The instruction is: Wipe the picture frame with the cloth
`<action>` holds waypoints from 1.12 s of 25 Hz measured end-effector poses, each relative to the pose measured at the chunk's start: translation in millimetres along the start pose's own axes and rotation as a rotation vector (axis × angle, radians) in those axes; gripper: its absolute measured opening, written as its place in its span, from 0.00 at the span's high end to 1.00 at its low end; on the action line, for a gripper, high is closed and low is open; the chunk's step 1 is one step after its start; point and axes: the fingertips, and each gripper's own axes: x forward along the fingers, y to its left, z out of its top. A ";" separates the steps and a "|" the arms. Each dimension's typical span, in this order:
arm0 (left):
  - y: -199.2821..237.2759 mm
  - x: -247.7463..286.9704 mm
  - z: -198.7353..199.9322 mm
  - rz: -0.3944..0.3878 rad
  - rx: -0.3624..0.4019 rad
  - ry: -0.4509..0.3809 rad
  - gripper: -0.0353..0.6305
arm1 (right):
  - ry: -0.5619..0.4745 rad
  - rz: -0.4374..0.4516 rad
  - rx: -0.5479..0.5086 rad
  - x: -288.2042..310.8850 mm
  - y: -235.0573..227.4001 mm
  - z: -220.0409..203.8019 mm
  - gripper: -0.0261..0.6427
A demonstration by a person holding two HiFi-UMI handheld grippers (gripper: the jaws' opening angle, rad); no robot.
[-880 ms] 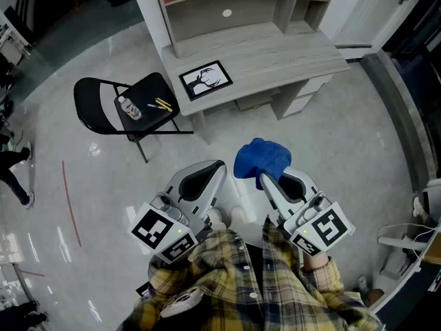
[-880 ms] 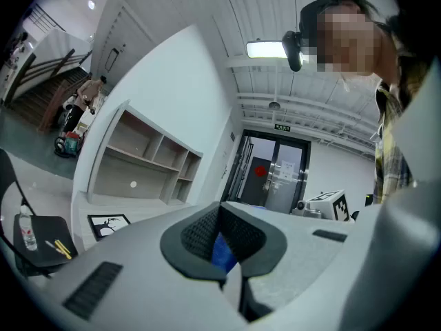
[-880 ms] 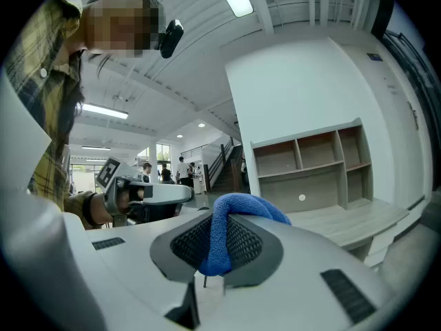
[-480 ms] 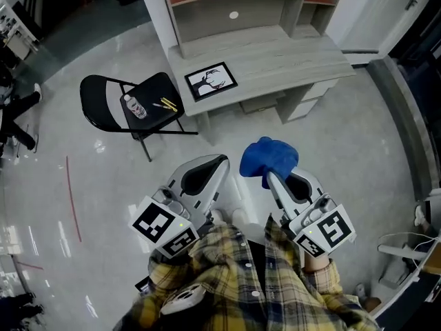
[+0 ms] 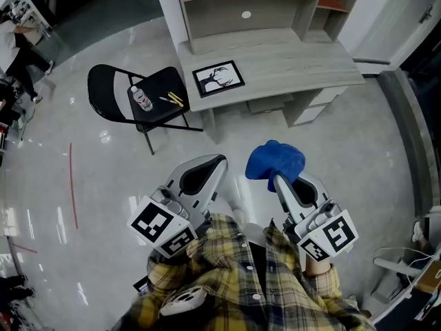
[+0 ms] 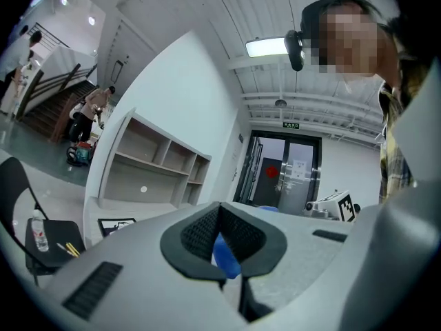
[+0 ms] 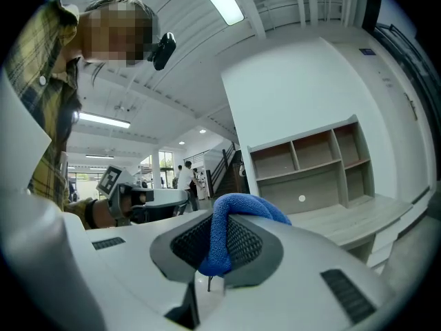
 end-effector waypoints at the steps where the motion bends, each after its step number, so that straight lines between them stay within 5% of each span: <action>1: 3.1 0.9 -0.2 0.007 -0.001 0.000 0.94 | 0.000 0.003 0.008 1.5 -2.2 -1.3 0.89; 9: 51.0 17.5 0.9 0.040 -0.026 0.021 0.94 | 0.018 0.017 0.050 44.8 -26.7 -7.8 0.89; 24: 248.4 90.9 51.4 -0.006 -0.040 0.058 0.94 | 0.042 -0.032 0.035 244.2 -100.0 9.9 0.89; 28: 270.0 89.9 55.1 0.010 -0.061 0.067 0.94 | 0.061 -0.047 0.050 263.6 -103.8 9.4 0.89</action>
